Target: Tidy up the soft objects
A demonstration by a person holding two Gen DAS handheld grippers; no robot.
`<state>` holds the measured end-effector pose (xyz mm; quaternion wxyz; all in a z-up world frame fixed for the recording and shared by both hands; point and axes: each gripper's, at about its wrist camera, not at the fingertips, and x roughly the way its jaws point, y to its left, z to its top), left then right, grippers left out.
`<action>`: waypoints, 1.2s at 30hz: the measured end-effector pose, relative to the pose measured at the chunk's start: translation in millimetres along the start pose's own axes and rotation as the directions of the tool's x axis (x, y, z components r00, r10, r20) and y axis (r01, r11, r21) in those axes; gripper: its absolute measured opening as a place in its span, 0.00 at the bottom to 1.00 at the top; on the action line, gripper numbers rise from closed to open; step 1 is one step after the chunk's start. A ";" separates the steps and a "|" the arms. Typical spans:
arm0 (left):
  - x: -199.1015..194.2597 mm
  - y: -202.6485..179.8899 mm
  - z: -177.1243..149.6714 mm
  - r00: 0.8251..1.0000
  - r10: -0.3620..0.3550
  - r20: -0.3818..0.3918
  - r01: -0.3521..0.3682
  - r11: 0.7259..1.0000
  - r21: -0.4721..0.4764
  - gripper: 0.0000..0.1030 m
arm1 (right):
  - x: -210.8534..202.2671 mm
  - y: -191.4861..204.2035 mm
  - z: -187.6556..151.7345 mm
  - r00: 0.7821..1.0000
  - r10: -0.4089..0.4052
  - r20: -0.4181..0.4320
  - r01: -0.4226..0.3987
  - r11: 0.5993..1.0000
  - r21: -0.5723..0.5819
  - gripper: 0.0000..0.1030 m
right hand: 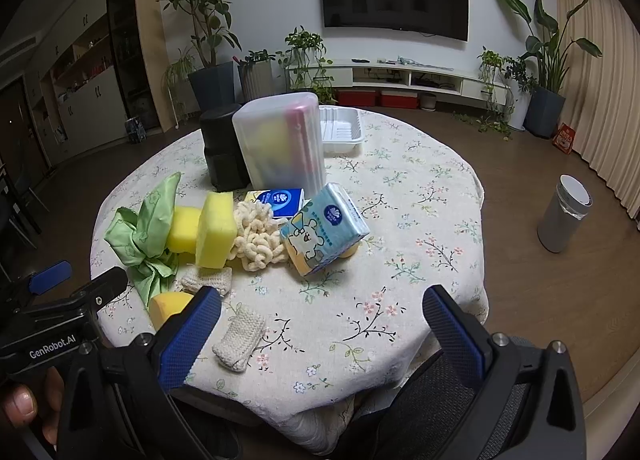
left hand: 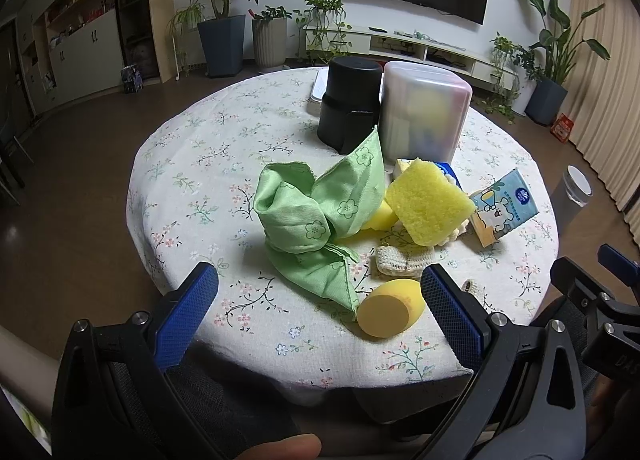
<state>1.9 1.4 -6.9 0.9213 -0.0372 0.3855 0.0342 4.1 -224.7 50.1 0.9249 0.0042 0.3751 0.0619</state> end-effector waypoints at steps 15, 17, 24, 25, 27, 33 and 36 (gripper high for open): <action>-0.1 0.3 0.4 1.000 -0.002 -0.001 0.002 1.000 -0.002 1.00 | 0.3 1.1 -0.8 1.000 -0.002 -0.002 0.002 1.000 -0.001 1.00; -0.2 0.2 0.5 1.000 -0.002 -0.001 0.002 1.000 -0.002 1.00 | 0.3 0.8 -1.0 1.000 -0.003 -0.002 0.003 1.000 0.000 1.00; 0.2 0.4 -0.2 1.000 -0.003 -0.001 0.003 1.000 -0.003 1.00 | 0.4 1.1 -0.9 1.000 -0.003 -0.003 0.003 1.000 -0.002 1.00; 0.3 0.4 -0.3 1.000 -0.003 0.000 0.003 1.000 -0.003 1.00 | 0.4 1.0 -0.8 1.000 -0.003 -0.004 0.003 1.000 -0.001 1.00; 0.4 0.5 -0.2 1.000 -0.003 -0.001 0.003 1.000 -0.003 1.00 | 0.4 1.1 -0.8 1.000 -0.003 -0.004 0.003 1.000 -0.001 1.00; 0.4 0.7 -0.2 1.000 -0.005 -0.002 0.005 1.000 -0.004 1.00 | 0.5 1.2 -0.9 1.000 -0.004 -0.003 0.004 1.000 -0.001 1.00; 0.4 0.9 -0.1 1.000 -0.005 -0.002 0.005 1.000 -0.004 1.00 | 0.6 1.1 -1.6 1.000 -0.004 -0.004 0.004 1.000 -0.002 1.00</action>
